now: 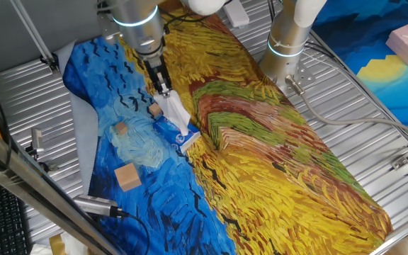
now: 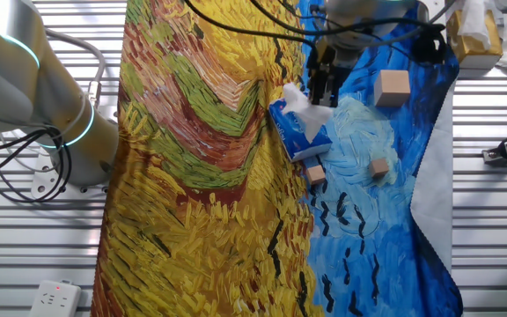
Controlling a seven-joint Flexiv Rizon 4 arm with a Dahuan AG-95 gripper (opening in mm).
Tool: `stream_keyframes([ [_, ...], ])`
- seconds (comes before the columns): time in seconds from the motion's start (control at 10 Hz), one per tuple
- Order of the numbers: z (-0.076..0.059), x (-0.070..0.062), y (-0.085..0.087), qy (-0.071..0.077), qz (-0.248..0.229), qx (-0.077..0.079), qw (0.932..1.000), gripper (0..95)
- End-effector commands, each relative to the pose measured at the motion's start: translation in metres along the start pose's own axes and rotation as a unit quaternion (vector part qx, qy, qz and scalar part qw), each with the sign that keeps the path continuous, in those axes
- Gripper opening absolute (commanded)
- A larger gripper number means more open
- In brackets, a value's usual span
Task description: Pull out a napkin
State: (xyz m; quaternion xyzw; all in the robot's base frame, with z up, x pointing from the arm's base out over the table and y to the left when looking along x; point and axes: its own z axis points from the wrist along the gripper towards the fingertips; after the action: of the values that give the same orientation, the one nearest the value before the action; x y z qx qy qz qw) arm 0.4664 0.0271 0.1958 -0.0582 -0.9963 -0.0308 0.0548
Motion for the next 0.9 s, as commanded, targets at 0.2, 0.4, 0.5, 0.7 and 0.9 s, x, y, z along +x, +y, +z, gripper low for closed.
stream_keyframes([
  [0.2, -0.010, 0.006, 0.003, 0.000, 0.000, -0.001, 1.0000, 0.0],
  [0.4, -0.016, 0.010, 0.004, 0.000, 0.000, -0.002, 1.0000, 0.0],
  [0.5, -0.020, 0.012, 0.005, 0.000, -0.001, -0.001, 1.0000, 0.0],
  [0.7, -0.029, 0.017, 0.008, 0.001, 0.001, -0.001, 1.0000, 0.0],
  [0.9, -0.036, 0.022, 0.011, 0.001, 0.001, -0.001, 1.0000, 0.0],
])
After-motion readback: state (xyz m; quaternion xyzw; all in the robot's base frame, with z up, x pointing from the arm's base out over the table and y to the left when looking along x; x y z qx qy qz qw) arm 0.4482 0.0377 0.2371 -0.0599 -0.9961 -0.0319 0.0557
